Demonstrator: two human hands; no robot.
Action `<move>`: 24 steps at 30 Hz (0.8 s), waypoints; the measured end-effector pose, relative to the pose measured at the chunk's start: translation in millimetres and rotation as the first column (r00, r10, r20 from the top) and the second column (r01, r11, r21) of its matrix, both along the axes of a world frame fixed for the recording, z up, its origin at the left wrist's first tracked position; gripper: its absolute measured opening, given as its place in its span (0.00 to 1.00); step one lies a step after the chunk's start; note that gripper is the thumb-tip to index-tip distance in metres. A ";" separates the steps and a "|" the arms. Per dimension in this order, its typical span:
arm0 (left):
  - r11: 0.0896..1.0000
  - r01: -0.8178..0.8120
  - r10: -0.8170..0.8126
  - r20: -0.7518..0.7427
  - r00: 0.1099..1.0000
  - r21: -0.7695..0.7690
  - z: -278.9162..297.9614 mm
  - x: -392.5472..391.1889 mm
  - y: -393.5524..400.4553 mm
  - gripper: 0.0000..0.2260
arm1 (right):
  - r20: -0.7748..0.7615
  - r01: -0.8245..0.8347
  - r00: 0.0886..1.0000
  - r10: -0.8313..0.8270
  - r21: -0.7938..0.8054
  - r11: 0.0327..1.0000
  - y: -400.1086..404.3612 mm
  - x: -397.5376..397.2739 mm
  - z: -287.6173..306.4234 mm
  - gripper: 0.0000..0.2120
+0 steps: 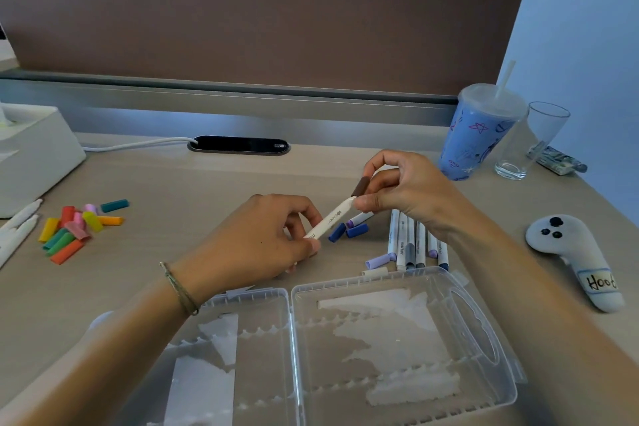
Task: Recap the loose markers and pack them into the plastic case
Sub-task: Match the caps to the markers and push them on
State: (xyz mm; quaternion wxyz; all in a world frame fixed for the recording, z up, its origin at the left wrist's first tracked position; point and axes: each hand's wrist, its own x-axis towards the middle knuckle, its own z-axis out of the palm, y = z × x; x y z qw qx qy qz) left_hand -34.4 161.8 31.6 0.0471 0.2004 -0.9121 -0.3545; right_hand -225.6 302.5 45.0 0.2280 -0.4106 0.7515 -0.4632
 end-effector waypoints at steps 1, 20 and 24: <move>1.000 -0.002 0.002 -0.006 1.000 -0.002 0.0 0.3 0.2 0.10 | -0.006 -0.003 1.000 0.003 -0.001 1.000 -0.3 1.6 0.4 0.13; 0.994 -0.104 0.100 -0.145 0.984 -0.018 -8.1 0.0 0.6 0.07 | -0.010 0.092 0.995 -0.098 -0.266 0.960 -10.3 28.5 -10.7 0.09; 0.991 -0.125 0.118 -0.133 0.984 -0.046 -10.4 0.2 0.9 0.08 | -0.006 0.087 0.996 -0.092 -0.276 0.957 -13.9 31.1 -15.4 0.10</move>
